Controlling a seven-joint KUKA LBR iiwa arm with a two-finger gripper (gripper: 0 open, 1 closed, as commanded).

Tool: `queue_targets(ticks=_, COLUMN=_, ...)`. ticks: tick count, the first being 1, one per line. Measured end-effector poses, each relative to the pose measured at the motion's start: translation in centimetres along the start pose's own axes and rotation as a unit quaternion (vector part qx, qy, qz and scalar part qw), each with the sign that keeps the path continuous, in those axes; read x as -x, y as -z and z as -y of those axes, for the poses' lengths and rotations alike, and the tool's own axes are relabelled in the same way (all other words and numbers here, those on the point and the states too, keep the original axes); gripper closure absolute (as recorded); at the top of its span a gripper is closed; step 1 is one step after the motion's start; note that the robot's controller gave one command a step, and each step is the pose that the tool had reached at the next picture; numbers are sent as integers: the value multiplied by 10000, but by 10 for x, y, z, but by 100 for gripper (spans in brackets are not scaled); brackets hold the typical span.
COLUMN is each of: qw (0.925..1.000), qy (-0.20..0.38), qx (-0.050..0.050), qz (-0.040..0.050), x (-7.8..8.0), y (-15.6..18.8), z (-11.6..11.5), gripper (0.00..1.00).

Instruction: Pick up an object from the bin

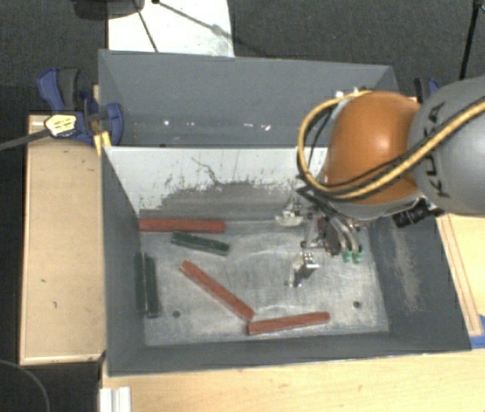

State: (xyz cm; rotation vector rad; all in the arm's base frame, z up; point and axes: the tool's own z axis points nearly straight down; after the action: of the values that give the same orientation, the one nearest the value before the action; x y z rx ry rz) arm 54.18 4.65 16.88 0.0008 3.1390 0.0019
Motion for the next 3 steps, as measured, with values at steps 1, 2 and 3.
queue_targets(ticks=1, qw=10000, qy=-2, qx=0, qz=0, x=0, y=0, z=0, gripper=0)
queue_targets(ticks=2, qw=9993, qy=-358, qx=-2, qz=-69, x=-62, y=-91, z=-18, gripper=100)
queue_targets(ticks=3, qw=9992, qy=-378, qx=11, qz=110, x=-55, y=-92, z=-17, gripper=0)
